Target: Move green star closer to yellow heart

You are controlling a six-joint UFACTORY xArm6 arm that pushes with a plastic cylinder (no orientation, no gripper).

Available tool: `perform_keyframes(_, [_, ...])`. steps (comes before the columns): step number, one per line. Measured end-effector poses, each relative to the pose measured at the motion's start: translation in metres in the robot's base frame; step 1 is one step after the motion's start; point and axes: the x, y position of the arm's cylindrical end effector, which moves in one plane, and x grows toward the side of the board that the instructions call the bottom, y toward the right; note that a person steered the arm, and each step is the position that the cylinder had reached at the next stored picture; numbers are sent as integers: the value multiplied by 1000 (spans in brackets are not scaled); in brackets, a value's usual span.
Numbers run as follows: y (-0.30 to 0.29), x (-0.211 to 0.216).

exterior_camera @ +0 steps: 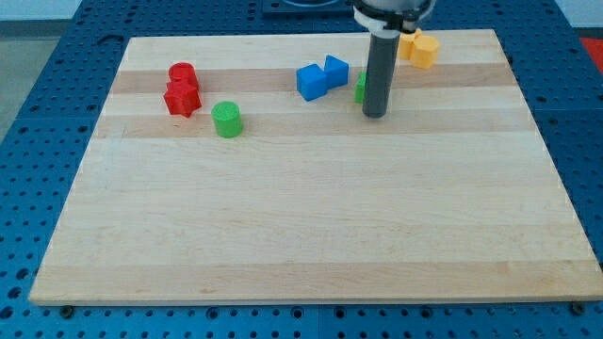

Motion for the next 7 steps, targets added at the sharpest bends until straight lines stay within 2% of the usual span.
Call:
perform_keyframes(2, [-43,8])
perform_keyframes(3, [-40,-15])
perform_keyframes(5, [19,-36])
perform_keyframes(7, [40,-56])
